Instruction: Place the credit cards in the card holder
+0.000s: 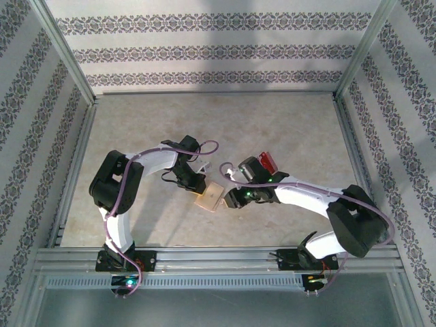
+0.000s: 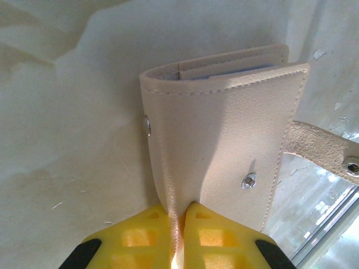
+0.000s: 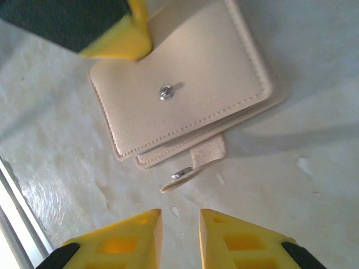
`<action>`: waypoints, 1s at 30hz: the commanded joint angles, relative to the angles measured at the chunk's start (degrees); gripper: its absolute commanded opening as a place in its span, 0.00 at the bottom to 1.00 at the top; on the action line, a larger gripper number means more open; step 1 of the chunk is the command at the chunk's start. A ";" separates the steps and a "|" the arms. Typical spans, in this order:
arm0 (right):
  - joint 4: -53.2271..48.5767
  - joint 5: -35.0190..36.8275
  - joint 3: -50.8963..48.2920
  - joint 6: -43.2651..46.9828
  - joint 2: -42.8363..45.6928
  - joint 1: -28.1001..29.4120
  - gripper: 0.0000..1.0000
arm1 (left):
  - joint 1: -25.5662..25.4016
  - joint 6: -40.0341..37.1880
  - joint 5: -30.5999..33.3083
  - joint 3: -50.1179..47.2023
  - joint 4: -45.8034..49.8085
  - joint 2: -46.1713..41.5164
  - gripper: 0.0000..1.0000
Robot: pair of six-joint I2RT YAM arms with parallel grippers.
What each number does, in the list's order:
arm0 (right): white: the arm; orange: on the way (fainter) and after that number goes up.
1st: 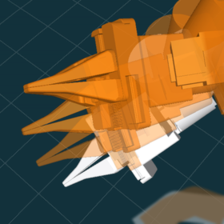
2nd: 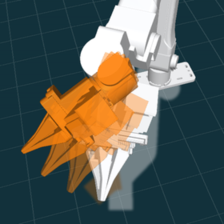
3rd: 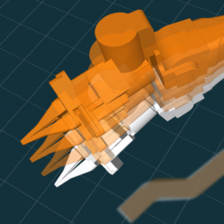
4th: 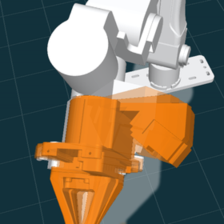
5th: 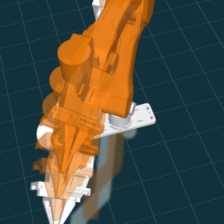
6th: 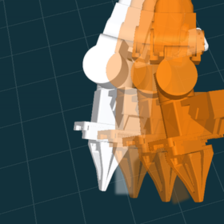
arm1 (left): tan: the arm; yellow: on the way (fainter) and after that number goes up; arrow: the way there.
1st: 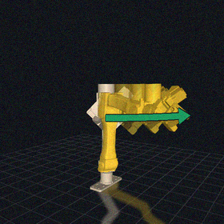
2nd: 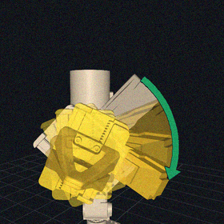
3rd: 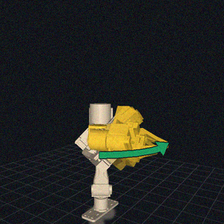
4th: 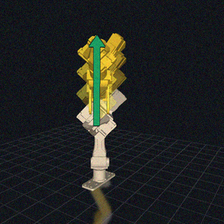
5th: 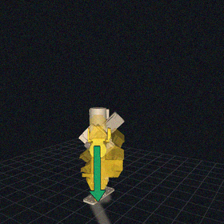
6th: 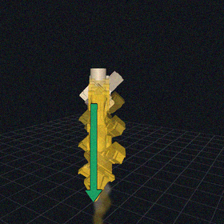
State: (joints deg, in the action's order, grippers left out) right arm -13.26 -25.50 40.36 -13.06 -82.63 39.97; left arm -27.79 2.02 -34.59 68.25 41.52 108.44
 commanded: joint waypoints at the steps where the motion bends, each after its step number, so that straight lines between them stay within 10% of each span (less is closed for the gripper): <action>1: 0.12 -1.62 1.95 2.75 -0.69 0.64 0.24 | -0.86 -1.60 3.61 0.98 4.40 0.03 0.10; 10: -0.16 -0.99 4.48 6.11 -4.48 0.46 0.17 | -0.85 -1.38 3.38 1.71 4.69 0.80 0.11; 17: -1.70 -1.59 7.63 6.47 -7.33 0.46 0.17 | -0.69 -0.78 2.68 2.16 4.98 0.76 0.32; 30: 2.80 10.93 1.86 -31.92 8.67 4.76 0.40 | -0.67 3.31 0.79 0.27 2.27 0.11 0.33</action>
State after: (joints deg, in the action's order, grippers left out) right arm -12.19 -20.80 42.52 -33.39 -79.64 41.56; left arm -27.81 3.42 -32.95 69.32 43.48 109.03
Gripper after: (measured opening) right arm 0.399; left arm 0.326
